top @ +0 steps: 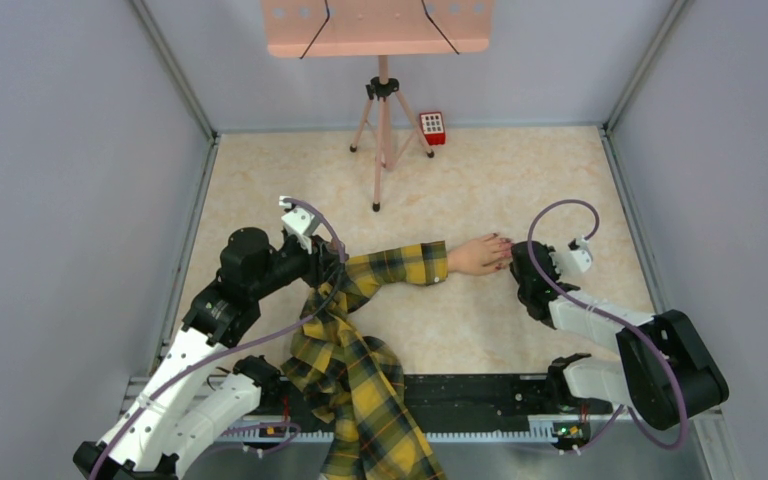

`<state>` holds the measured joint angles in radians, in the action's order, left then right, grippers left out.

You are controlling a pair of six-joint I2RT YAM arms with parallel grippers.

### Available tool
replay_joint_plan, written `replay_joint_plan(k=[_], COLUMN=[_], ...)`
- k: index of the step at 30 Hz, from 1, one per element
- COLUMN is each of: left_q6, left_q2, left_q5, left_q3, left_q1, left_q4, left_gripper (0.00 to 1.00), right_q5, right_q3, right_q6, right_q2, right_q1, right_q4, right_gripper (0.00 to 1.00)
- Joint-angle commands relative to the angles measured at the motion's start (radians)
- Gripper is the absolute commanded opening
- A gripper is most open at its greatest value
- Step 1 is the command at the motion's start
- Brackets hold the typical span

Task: Paint the nails
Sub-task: Paint the nail polish on the nail.

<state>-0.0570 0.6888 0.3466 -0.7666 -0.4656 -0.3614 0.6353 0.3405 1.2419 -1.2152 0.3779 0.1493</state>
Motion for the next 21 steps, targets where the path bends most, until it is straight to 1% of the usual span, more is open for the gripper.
replay_joint_plan(k=[1,21], left_q6=[-0.003,-0.001], left_q2=[-0.015,-0.015], left_q5=[0.002,0.000], left_q3=[-0.022,-0.022], left_q1=[0.003,0.004], left_q4=[0.042,0.042], left_gripper=[0.00,0.00], right_q5=[0.039,0.027], right_q3=[0.028,0.026], right_q6=[0.005,0.007], right_q2=[0.024,0.039], right_q1=[0.012,0.013], right_q4=[0.026,0.025], right_gripper=[0.00,0.00])
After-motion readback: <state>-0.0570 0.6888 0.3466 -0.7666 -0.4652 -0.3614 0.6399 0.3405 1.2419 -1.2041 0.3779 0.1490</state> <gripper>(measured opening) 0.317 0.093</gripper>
